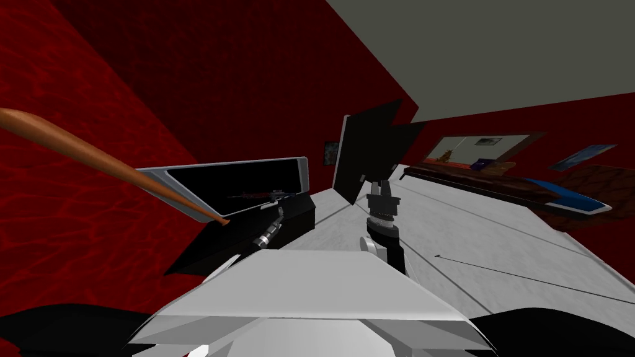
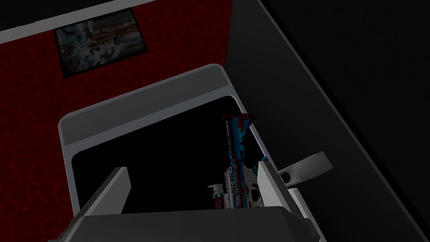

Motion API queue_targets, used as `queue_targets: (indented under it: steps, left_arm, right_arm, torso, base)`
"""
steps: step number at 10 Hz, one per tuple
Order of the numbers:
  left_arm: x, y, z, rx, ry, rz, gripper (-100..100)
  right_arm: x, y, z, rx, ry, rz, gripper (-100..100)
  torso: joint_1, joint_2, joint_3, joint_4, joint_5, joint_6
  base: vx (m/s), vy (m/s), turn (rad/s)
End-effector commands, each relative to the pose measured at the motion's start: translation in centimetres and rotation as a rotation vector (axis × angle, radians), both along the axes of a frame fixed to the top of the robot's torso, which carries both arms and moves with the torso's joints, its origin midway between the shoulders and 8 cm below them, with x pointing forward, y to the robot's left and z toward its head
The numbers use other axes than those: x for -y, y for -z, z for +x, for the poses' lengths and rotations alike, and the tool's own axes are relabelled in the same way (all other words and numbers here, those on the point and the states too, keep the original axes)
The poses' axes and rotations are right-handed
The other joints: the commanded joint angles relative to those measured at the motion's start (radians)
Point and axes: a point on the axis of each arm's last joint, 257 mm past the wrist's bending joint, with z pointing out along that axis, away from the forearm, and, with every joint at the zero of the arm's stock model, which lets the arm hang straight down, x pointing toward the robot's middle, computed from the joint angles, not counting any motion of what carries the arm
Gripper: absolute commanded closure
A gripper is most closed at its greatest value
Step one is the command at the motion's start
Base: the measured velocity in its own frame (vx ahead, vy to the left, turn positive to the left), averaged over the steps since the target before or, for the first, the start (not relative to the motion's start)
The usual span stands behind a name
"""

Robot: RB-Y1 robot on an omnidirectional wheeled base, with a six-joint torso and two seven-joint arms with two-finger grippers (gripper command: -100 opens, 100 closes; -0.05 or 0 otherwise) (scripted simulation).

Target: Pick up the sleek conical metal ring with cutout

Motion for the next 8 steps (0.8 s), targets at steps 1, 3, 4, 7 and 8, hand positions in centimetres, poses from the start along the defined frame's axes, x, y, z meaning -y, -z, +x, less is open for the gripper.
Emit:
queue_targets:
  steps: [1, 3, 4, 7, 8]
  left_arm:
    - [-1.3, 1.6, -0.5, -0.036, -0.007, 0.025, -100]
    - [-3.1, 3.9, -1.6, -0.096, -0.015, 0.068, -100]
    - [-3.3, 4.1, -1.7, -0.100, -0.017, 0.070, -100]
    - [-5.4, 6.4, -3.1, -0.163, -0.029, 0.117, -100]
    - [-6.6, 7.6, -4.0, -0.202, -0.028, 0.150, -100]
  right_arm:
    - [0.0, 0.0, 0.0, 0.000, 0.000, 0.000, 0]
    - [0.0, 0.0, 0.0, 0.000, 0.000, 0.000, 0]
    - [0.0, 0.0, 0.0, 0.000, 0.000, 0.000, 0]
    - [0.0, 0.0, 0.0, 0.000, 0.000, 0.000, 0]
    - [0.0, 0.0, 0.0, 0.000, 0.000, 0.000, 0]
  torso:
    - [0.000, 0.000, 0.000, 0.000, 0.000, 0.000]
    - [0.003, 0.002, 0.001, 0.000, 0.001, -0.001]
    - [0.003, 0.002, 0.001, 0.000, 0.001, 0.000]
    - [0.002, 0.001, 0.000, 0.000, 0.000, -0.001]
    - [0.004, 0.002, 0.001, 0.000, 0.001, -0.001]
  base:
    - [0.054, -0.079, -0.065]
    - [0.031, -0.037, -0.059]
    - [0.050, -0.050, -0.079]
    - [0.049, -0.053, -0.061]
    - [0.043, -0.041, -0.131]
